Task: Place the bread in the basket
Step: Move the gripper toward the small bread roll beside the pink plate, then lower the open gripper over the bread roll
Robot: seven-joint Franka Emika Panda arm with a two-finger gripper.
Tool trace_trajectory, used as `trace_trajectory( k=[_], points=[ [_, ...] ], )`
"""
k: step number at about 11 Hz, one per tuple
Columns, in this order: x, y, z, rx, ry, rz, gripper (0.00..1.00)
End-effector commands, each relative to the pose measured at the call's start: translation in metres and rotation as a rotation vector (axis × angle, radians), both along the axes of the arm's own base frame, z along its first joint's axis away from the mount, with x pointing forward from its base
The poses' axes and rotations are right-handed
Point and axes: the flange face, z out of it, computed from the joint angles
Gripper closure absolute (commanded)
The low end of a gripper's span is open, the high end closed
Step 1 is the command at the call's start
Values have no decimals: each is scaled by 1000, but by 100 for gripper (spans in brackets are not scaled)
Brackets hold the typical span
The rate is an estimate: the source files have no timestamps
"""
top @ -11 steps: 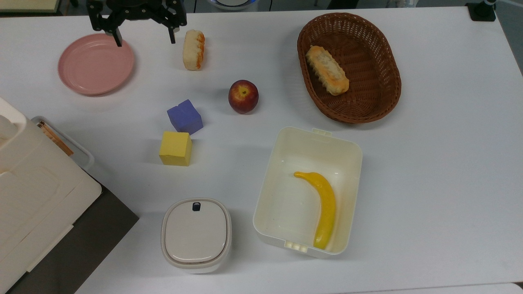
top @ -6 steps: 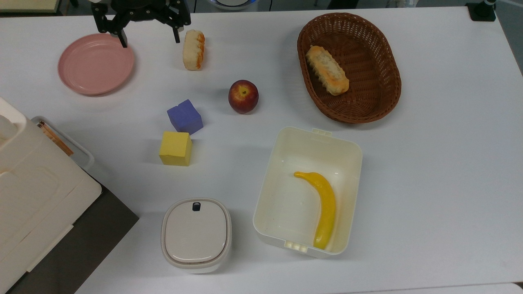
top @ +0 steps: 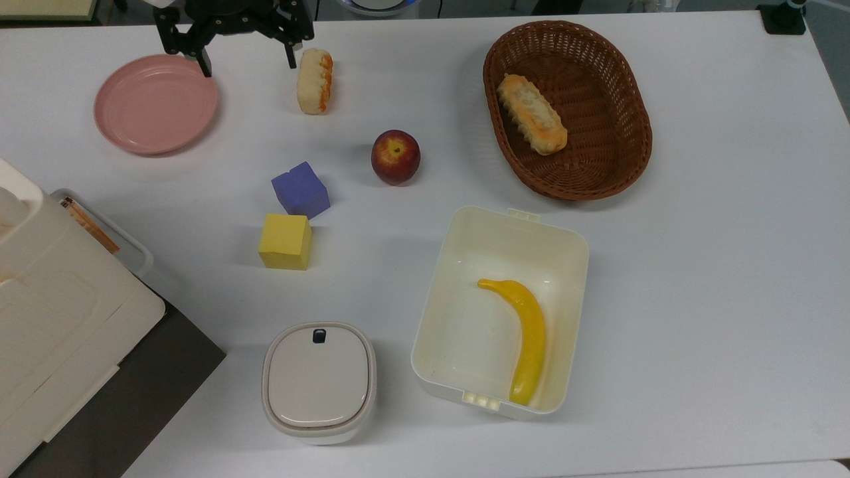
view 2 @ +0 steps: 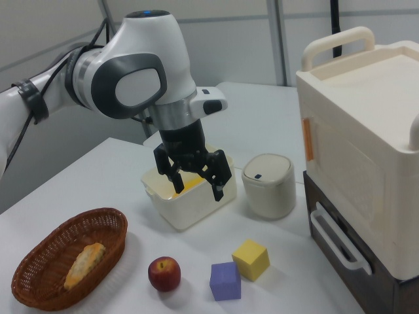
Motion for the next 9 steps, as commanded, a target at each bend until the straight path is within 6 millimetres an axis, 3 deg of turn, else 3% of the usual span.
trace_trajectory(
  k=[1,6,9],
  points=[
    [-9,7,-13,21,78,20,0],
    [-3,0,-65,29,185,17,0],
    [-22,-4,-107,18,356,28,0]
  ],
)
